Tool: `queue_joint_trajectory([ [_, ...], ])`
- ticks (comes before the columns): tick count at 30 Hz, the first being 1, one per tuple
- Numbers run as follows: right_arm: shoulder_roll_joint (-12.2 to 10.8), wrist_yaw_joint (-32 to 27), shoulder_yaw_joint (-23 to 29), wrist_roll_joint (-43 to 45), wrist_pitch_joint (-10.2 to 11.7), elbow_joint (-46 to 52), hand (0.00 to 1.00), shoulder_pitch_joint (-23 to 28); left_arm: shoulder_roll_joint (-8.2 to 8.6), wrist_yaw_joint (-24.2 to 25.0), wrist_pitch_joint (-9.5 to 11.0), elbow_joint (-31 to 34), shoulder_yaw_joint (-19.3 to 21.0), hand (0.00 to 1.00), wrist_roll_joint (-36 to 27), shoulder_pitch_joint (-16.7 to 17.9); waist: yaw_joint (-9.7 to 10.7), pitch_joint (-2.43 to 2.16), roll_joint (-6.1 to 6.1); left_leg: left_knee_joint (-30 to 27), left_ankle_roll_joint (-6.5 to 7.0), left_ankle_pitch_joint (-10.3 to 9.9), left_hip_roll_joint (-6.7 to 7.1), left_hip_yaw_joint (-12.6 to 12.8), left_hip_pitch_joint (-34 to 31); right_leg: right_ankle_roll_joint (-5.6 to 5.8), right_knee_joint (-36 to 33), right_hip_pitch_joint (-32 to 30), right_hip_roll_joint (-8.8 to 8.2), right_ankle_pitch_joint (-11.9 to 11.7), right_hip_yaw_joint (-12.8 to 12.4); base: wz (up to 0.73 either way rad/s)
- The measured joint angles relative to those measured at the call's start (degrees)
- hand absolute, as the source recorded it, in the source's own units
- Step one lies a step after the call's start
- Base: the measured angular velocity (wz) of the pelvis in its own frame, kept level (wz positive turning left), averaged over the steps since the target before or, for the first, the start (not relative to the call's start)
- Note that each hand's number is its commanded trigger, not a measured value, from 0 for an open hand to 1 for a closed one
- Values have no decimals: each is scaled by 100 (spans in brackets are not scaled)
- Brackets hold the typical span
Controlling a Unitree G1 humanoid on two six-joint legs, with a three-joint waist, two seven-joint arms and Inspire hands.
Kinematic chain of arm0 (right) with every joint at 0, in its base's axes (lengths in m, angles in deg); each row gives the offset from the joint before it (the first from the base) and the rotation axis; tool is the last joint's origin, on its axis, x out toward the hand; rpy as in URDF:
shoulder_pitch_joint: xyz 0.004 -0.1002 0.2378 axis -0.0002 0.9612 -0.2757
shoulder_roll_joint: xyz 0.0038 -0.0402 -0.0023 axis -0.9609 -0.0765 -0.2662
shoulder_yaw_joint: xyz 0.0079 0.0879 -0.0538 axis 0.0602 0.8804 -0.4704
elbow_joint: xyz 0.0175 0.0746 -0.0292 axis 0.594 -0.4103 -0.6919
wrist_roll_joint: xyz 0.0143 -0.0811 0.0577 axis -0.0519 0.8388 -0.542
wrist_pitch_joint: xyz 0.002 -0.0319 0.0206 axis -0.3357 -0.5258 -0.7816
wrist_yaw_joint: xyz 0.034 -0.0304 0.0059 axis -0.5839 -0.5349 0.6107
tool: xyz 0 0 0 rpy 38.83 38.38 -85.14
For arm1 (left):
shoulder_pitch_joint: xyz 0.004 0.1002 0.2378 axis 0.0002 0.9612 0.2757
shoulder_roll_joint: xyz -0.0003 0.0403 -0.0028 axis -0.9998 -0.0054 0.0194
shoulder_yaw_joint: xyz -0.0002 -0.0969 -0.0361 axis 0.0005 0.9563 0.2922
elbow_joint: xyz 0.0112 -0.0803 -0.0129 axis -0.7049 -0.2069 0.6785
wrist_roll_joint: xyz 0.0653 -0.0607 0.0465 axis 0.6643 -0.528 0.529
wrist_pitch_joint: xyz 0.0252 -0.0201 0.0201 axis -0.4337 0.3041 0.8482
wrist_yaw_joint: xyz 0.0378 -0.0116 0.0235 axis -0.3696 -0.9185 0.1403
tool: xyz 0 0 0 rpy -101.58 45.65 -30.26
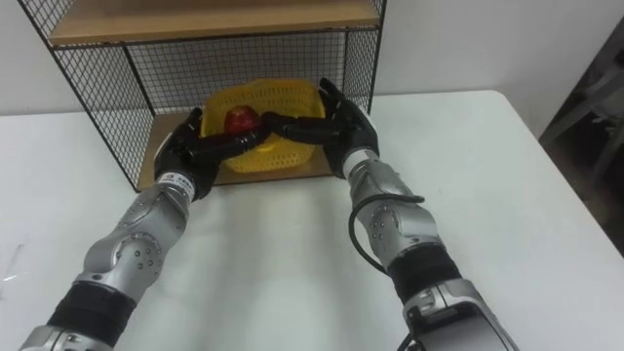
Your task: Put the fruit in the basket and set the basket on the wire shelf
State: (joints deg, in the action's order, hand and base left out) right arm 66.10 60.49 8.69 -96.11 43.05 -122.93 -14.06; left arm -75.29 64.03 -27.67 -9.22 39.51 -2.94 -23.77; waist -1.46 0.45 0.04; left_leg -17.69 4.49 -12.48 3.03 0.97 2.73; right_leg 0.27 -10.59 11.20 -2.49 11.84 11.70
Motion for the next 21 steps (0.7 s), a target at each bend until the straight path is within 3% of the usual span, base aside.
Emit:
queue_joint_trajectory([
  [6, 30, 198, 0, -51, -76, -240, 0, 38, -104, 0, -40, -126, 82, 0, -29, 0, 129, 0, -4, -55, 2, -1, -16, -1, 4, -19, -18, 53, 10, -14, 13, 1],
  [21, 271, 318, -3, -29, -84, -339, 0, 271, -163, -137, -40, -111, 85, 0, -6, 1, 136, -23, -50, 83, 5, 32, -23, 44, 98, -26, -3, 69, 50, -43, -35, -1],
])
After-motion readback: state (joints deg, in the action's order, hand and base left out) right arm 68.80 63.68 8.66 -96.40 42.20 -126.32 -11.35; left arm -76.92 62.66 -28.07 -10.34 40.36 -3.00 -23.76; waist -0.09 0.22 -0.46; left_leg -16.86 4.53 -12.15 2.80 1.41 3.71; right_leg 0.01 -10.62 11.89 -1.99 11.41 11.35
